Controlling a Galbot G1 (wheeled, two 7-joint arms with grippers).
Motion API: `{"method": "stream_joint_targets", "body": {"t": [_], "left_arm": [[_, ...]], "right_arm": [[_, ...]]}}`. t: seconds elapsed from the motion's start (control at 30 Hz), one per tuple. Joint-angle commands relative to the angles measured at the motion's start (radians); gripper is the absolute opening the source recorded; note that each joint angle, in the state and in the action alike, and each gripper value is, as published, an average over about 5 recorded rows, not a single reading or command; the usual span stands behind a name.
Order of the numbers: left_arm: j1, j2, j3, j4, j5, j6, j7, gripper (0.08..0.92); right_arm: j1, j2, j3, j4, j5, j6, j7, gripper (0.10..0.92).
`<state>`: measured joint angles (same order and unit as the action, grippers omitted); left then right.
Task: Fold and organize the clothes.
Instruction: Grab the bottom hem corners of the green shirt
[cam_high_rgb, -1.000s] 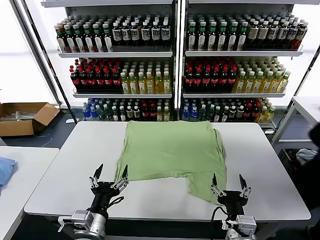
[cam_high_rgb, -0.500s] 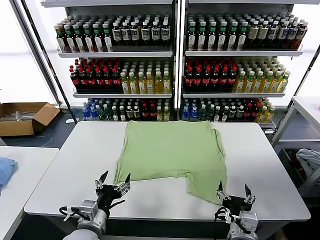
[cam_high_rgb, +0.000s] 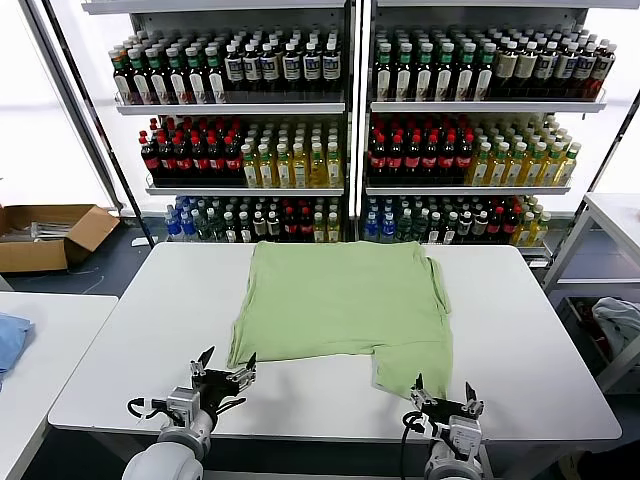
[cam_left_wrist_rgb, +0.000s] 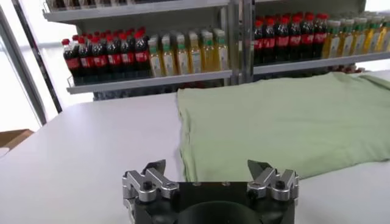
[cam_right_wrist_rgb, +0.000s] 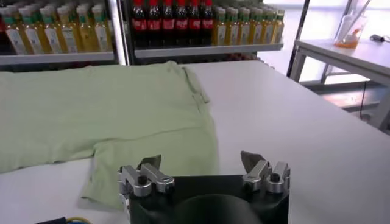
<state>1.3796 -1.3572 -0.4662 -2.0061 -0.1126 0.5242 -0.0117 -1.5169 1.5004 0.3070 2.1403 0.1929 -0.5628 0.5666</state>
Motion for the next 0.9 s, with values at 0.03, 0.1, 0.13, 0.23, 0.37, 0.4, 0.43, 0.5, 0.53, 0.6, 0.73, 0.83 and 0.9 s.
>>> {"method": "stream_joint_targets", "body": {"t": [0.03, 0.1, 0.13, 0.23, 0.37, 0.4, 0.43, 0.5, 0.53, 0.6, 0.73, 0.83, 0.9], "left_arm": [[-0.020, 0.010, 0.000, 0.044, -0.001, 0.014, 0.000, 0.823], [-0.027, 0.010, 0.001, 0.052, -0.002, 0.010, -0.001, 0.823], [-0.031, 0.010, 0.001, 0.056, -0.002, 0.009, -0.001, 0.823], [-0.037, 0.009, 0.001, 0.063, -0.003, 0.007, -0.001, 0.823], [-0.039, 0.010, 0.001, 0.067, -0.004, 0.005, -0.001, 0.823], [-0.038, 0.010, 0.001, 0.067, -0.004, 0.005, -0.001, 0.823], [-0.037, 0.010, 0.001, 0.068, -0.004, 0.004, -0.001, 0.823], [-0.036, 0.010, 0.001, 0.068, -0.004, 0.004, -0.001, 0.823], [-0.036, 0.010, 0.001, 0.069, -0.004, 0.004, -0.001, 0.823], [-0.037, 0.010, 0.001, 0.074, -0.004, 0.003, 0.000, 0.823], [-0.053, 0.010, 0.000, 0.092, -0.005, -0.002, 0.001, 0.823], [-0.066, 0.010, 0.004, 0.103, -0.007, -0.003, 0.002, 0.823], [-0.073, 0.010, 0.006, 0.111, -0.007, -0.003, 0.003, 0.823]], "right_arm": [[0.007, 0.014, -0.024, -0.017, 0.001, -0.012, 0.011, 0.823], [0.007, 0.015, -0.022, -0.023, 0.001, -0.011, 0.011, 0.823], [0.008, 0.016, -0.021, -0.026, 0.002, -0.011, 0.011, 0.823], [0.009, 0.017, -0.016, -0.032, 0.002, -0.011, 0.012, 0.823], [0.011, 0.014, -0.011, -0.035, 0.004, -0.011, 0.010, 0.823], [0.011, 0.014, -0.011, -0.036, 0.004, -0.011, 0.009, 0.823], [0.011, 0.013, -0.010, -0.036, 0.005, -0.011, 0.008, 0.823], [0.012, 0.013, -0.009, -0.039, 0.006, -0.010, 0.007, 0.823], [0.012, 0.012, -0.009, -0.041, 0.007, -0.010, 0.006, 0.823], [0.012, 0.012, -0.008, -0.044, 0.009, -0.009, 0.005, 0.823], [0.010, 0.011, -0.008, -0.047, 0.012, -0.007, 0.002, 0.823], [0.010, 0.010, -0.006, -0.048, 0.013, -0.008, 0.001, 0.823], [0.010, 0.011, -0.006, -0.049, 0.013, -0.009, 0.001, 0.821]]}}
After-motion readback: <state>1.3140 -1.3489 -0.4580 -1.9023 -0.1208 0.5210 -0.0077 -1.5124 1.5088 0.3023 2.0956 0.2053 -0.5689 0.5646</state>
